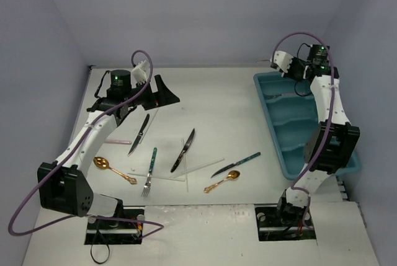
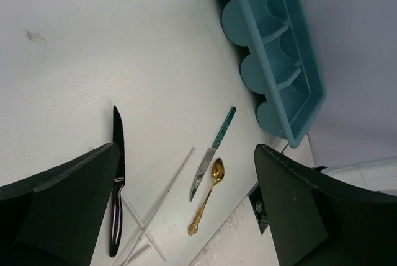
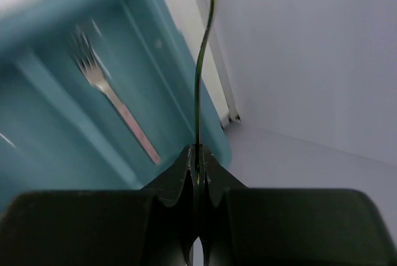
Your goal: Sort the eating utensils into containers
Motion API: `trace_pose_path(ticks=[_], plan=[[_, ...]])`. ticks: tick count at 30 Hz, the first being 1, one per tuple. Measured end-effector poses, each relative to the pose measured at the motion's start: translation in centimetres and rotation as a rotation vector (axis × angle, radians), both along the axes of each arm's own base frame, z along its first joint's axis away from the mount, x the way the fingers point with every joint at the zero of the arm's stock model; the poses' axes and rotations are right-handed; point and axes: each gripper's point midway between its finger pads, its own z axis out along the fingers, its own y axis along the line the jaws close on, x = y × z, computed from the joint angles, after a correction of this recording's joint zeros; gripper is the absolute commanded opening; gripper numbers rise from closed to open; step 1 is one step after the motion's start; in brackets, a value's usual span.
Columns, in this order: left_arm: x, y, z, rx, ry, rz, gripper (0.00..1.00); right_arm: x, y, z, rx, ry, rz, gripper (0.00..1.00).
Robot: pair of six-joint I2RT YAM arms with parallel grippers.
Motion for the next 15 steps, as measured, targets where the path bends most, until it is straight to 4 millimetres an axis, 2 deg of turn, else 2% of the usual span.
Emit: trace_pose_path(ticks=[3, 6, 10, 15], plan=[[0.1, -0.2, -0.9, 0.005, 0.016, -0.016, 0.89, 0.5, -3.2, -1.3, -0.133, 0.009, 0.055, 0.0], [0.2, -0.2, -1.6, 0.008, 0.02, -0.018, 0.89, 0.5, -4.8, -3.4, -0.251, 0.032, 0.14, 0.0], [0.1, -0.2, -2.7, 0.011, 0.033, -0.017, 0.89, 0.4, -5.6, -5.5, -0.34, 0.065, 0.222, 0.0], [0.4, -0.2, -3.3, 0.015, 0.042, -0.015, 0.89, -0.1, -5.8, -7.0, -0.386, 0.099, 0.265, 0.0]])
